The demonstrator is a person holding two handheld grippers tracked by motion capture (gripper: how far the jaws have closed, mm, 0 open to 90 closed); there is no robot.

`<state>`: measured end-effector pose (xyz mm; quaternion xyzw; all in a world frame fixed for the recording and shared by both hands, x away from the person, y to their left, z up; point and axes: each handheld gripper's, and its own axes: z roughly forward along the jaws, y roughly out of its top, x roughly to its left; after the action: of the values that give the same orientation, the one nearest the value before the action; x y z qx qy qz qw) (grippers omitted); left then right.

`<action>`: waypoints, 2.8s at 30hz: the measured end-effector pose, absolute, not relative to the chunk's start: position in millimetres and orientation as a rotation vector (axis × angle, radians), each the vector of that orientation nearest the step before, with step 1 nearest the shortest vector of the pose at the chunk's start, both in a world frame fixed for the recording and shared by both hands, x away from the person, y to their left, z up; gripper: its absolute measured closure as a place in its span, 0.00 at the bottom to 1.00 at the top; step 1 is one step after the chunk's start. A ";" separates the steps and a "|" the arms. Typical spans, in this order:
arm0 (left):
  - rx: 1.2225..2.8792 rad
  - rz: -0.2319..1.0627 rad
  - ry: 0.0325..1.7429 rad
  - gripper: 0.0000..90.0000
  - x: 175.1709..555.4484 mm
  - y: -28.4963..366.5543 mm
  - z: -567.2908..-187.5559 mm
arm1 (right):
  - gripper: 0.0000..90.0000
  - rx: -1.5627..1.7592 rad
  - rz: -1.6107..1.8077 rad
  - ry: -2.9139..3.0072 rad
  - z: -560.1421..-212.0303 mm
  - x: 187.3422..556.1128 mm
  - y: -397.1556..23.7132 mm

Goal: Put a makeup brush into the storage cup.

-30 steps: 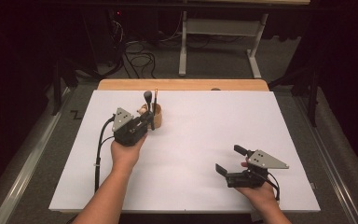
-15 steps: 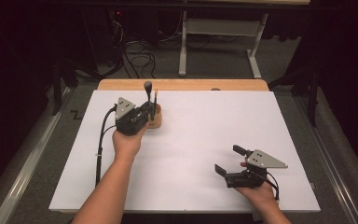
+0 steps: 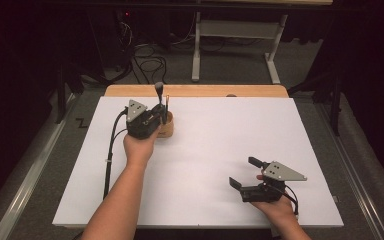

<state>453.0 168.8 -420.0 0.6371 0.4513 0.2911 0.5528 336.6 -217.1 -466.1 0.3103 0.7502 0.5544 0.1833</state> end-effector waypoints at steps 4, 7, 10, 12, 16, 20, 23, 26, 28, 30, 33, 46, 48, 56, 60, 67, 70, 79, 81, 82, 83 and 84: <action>1.498 0.699 1.071 0.88 454.1 169.5 -420.0 | 0.03 0.877 1.558 2.119 -466.7 337.1 -217.1; 1.497 0.701 1.077 0.88 455.0 170.2 -420.1 | 0.03 0.877 1.558 2.117 -466.8 336.9 -217.4; 1.498 0.702 1.082 0.88 455.9 171.6 -420.2 | 0.03 0.882 1.560 2.116 -466.8 336.8 -217.7; 1.498 0.704 1.082 0.88 456.2 172.1 -419.9 | 0.03 0.881 1.561 2.117 -466.9 337.0 -217.6; 1.505 0.700 1.082 0.88 456.8 171.2 -420.2 | 0.03 0.879 1.561 2.118 -467.0 337.2 -217.3; 1.507 0.700 1.086 0.88 457.5 170.4 -421.3 | 0.03 0.881 1.561 2.120 -467.1 337.0 -217.5; 1.516 0.713 1.089 0.88 458.1 168.6 -422.6 | 0.03 0.890 1.560 2.121 -467.4 337.1 -217.6; 1.514 0.717 1.092 0.88 458.7 167.6 -423.3 | 0.04 0.883 1.565 2.123 -467.6 337.2 -217.3; 1.516 0.717 1.094 0.88 459.2 167.0 -424.0 | 0.04 0.877 1.566 2.125 -467.6 337.1 -217.2; 1.520 0.715 1.096 0.88 459.7 166.5 -425.0 | 0.04 0.876 1.563 2.127 -467.8 337.1 -217.4; 1.519 0.716 1.096 0.88 460.2 165.1 -425.9 | 0.04 0.882 1.565 2.123 -467.6 337.0 -217.5; 1.520 0.732 1.096 0.88 466.2 158.9 -431.9 | 0.04 0.877 1.571 2.128 -468.0 336.8 -217.4; 1.525 0.730 1.099 0.88 467.1 158.6 -432.6 | 0.04 0.879 1.569 2.128 -468.1 336.8 -217.5; 1.548 0.731 1.107 0.88 468.6 152.2 -438.6 | 0.04 0.883 1.567 2.131 -468.7 336.7 -217.1; 1.564 0.737 1.115 0.88 468.9 148.3 -441.1 | 0.04 0.881 1.568 2.132 -469.0 336.3 -216.5; 1.608 0.748 1.129 0.88 470.1 147.2 -445.3 | 0.04 0.880 1.569 2.133 -469.1 336.2 -216.4; 1.616 0.730 1.131 0.88 470.6 147.1 -446.5 | 0.04 0.879 1.569 2.135 -469.2 336.2 -216.1; 1.572 0.677 1.122 0.56 469.5 147.6 -442.3 | 0.04 0.882 1.570 2.135 -468.7 335.9 -215.7; 1.572 0.670 1.118 0.54 469.1 147.8 -441.7 | 0.04 0.874 1.571 2.134 -468.6 336.0 -215.6; 1.572 0.671 1.118 0.54 468.9 147.6 -441.5 | 0.04 0.874 1.570 2.134 -468.7 336.2 -215.5; 1.573 0.670 1.117 0.53 468.7 147.5 -441.4 | 0.04 0.882 1.570 2.134 -468.7 335.9 -215.5; 1.575 0.674 1.118 0.52 468.5 147.2 -441.3 | 0.04 0.881 1.570 2.134 -468.7 336.1 -215.5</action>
<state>468.5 147.2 -441.3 0.6572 0.4664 0.2814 0.5209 336.1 -215.5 -468.7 0.3107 0.7527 0.5538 0.1739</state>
